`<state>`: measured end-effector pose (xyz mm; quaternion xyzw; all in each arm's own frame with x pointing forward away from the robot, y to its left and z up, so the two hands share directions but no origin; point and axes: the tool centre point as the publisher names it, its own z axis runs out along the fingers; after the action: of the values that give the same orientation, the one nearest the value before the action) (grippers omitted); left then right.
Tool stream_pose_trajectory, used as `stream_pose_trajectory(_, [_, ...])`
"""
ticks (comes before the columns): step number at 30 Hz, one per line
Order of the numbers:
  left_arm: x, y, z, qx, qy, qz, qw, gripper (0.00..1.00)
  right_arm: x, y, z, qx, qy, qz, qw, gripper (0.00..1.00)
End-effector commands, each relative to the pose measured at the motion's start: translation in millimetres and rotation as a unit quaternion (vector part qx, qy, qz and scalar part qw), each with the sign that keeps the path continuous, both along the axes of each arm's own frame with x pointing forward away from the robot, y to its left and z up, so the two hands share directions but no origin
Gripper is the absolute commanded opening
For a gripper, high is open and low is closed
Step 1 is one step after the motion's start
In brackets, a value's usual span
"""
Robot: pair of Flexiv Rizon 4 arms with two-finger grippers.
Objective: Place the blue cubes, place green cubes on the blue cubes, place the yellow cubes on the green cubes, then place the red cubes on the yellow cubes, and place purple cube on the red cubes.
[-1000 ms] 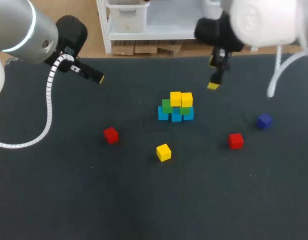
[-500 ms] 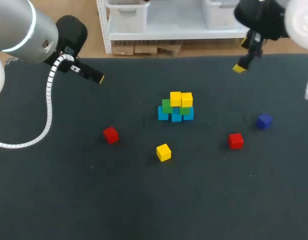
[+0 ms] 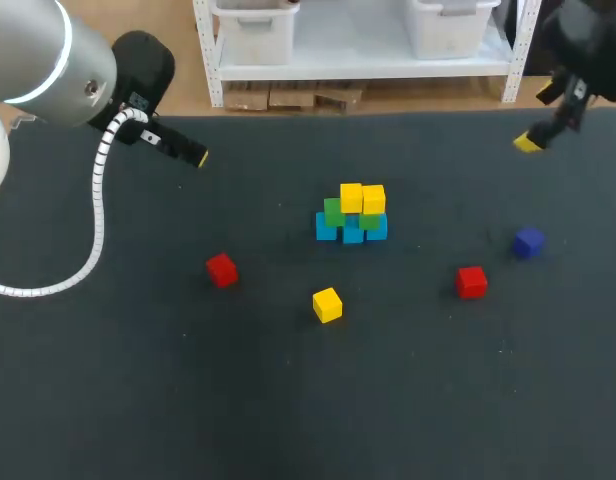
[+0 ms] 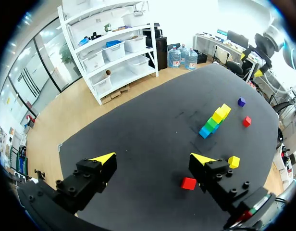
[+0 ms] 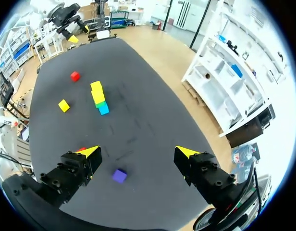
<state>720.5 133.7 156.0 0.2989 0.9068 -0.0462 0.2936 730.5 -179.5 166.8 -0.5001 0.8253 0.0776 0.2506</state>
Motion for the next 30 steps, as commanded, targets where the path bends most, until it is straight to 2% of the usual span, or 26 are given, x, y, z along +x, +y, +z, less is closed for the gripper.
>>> stream_pose_trajectory(1, [-0.1, 1.5, -0.2, -0.002, 0.0, -0.002, 1.0, 1.0, -10.3, -4.3, -0.4, 0.018, -0.053, -0.012, 0.998, 1.0])
stream_pose_trajectory(30, [-0.1, 1.5, -0.2, -0.002, 0.0, -0.002, 1.0, 1.0, -10.6, -2.2, 0.3, 0.012, -0.051, -0.013, 0.999, 1.0])
